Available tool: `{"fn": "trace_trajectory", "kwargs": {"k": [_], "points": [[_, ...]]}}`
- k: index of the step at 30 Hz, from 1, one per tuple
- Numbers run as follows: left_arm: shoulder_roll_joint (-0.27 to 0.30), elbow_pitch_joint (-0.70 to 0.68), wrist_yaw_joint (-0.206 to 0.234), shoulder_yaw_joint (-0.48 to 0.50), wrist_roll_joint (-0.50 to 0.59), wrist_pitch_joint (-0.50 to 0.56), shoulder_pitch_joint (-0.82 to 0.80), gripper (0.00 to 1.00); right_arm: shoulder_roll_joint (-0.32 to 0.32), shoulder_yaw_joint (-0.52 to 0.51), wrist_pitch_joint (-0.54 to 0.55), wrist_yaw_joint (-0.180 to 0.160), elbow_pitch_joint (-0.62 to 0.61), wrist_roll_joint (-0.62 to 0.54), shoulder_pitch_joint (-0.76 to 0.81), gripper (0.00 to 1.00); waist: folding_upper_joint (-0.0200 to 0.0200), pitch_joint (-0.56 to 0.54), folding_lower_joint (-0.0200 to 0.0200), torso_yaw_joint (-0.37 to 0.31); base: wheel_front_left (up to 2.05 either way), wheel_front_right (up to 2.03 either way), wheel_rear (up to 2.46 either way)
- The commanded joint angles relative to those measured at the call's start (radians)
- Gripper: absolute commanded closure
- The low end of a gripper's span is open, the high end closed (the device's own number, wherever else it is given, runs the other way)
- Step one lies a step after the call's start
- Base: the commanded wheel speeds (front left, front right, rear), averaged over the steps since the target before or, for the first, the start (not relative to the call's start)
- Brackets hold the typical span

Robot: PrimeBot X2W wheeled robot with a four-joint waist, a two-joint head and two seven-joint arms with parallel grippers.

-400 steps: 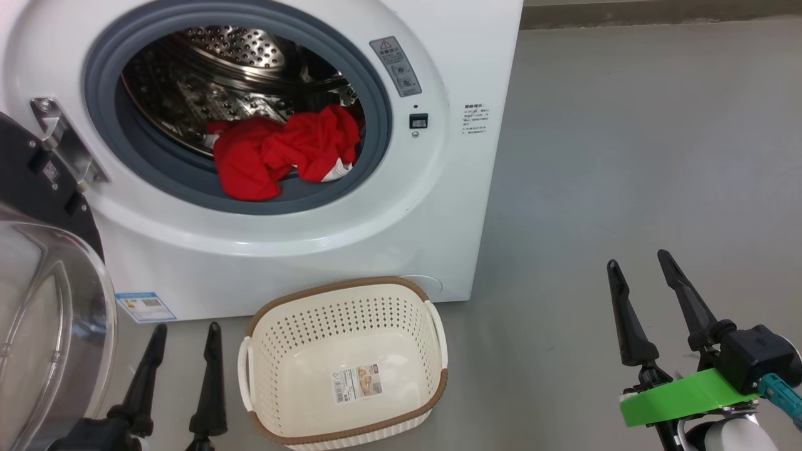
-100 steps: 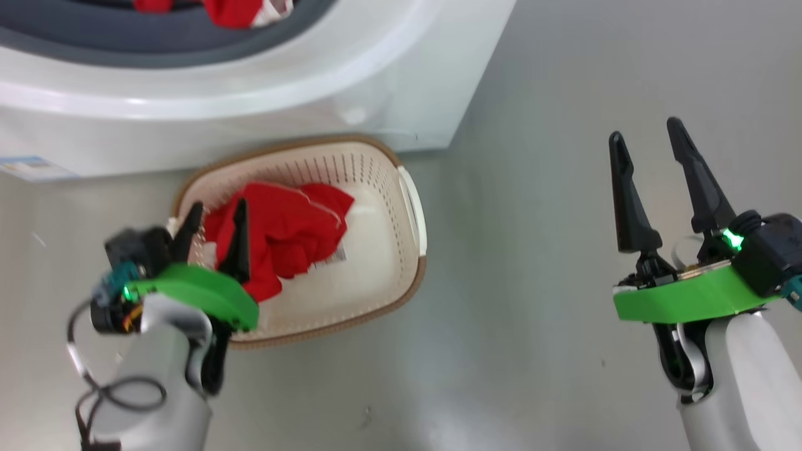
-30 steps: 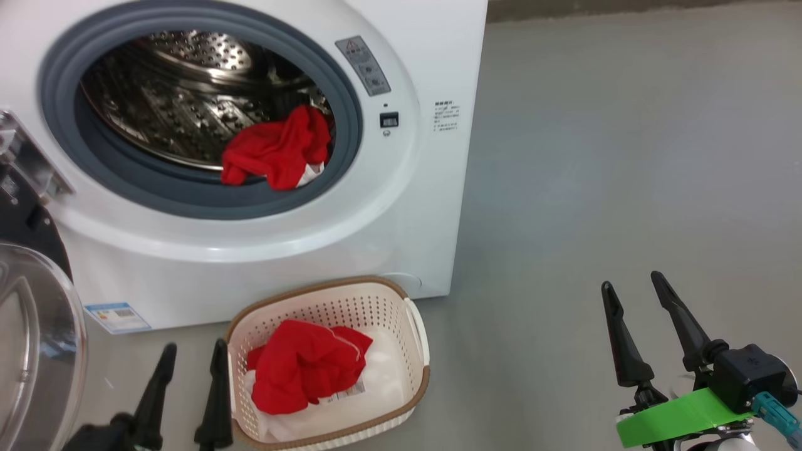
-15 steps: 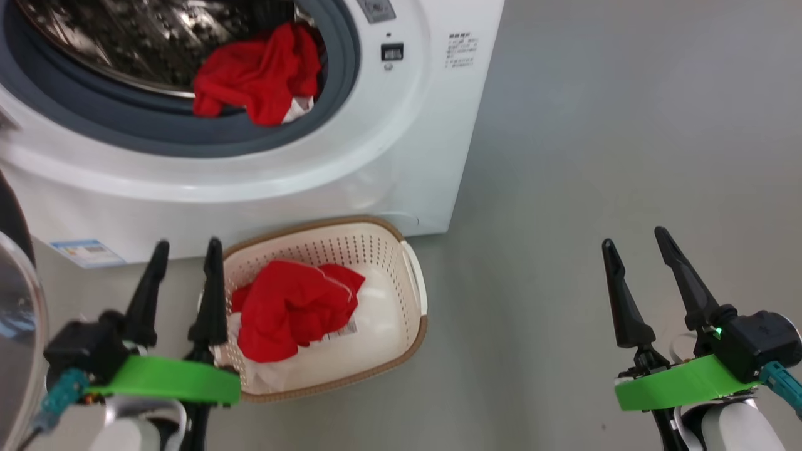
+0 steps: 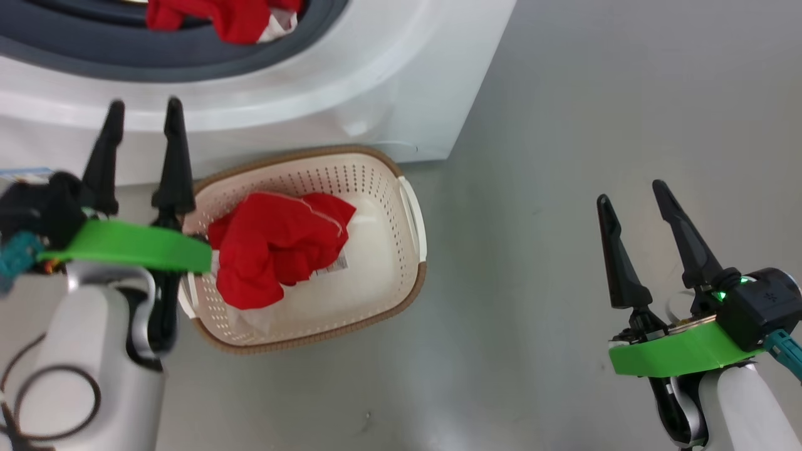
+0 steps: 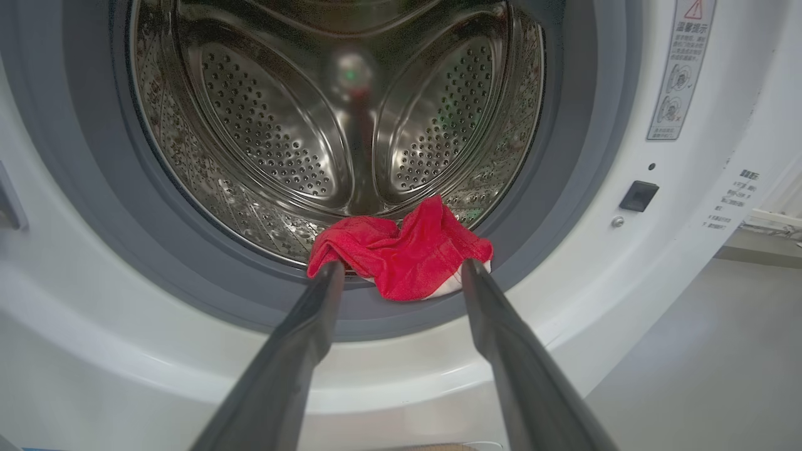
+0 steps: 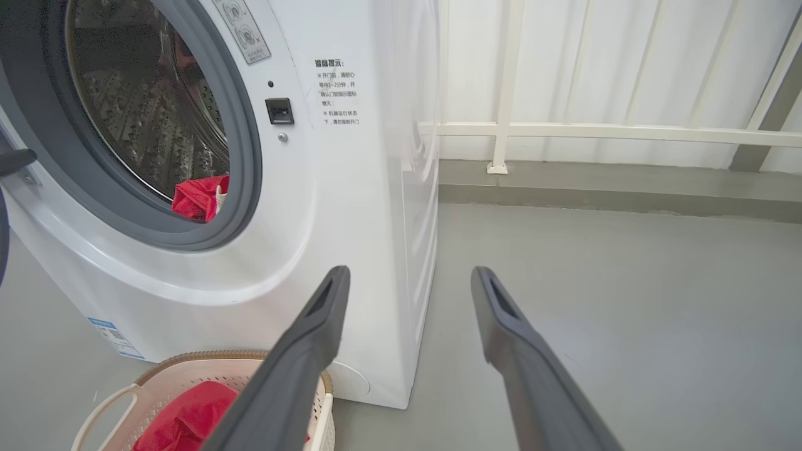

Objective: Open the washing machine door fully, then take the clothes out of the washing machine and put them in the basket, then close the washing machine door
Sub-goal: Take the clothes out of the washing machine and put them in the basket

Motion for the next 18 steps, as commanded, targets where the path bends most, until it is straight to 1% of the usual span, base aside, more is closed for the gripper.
{"fn": "trace_trajectory", "kwargs": {"k": [1,6,10,18], "points": [[0.038,-0.01,-0.005,0.032,0.003,-0.008,-0.029,0.0,-0.007,0.019,-0.006,0.006,-0.03,-0.018,-0.015,0.0,0.0,0.055,0.0,-0.002,0.0,0.0,0.0],[0.044,0.081,-0.009,0.032,0.001,-0.014,-0.155,0.0,-0.007,0.01,-0.006,0.006,-0.043,-0.023,-0.029,0.0,0.0,0.107,0.0,-0.001,0.0,0.0,0.0],[0.047,0.146,-0.027,0.033,-0.01,-0.023,-0.262,0.0,-0.007,0.012,-0.006,0.006,-0.042,-0.026,-0.044,0.0,0.0,0.148,0.0,-0.005,0.0,0.0,0.0],[0.073,0.278,-0.047,0.022,0.001,-0.036,-0.465,0.0,-0.007,0.006,-0.006,0.006,-0.051,-0.03,-0.074,0.0,0.0,0.221,0.0,-0.019,0.0,0.0,0.0]]}}
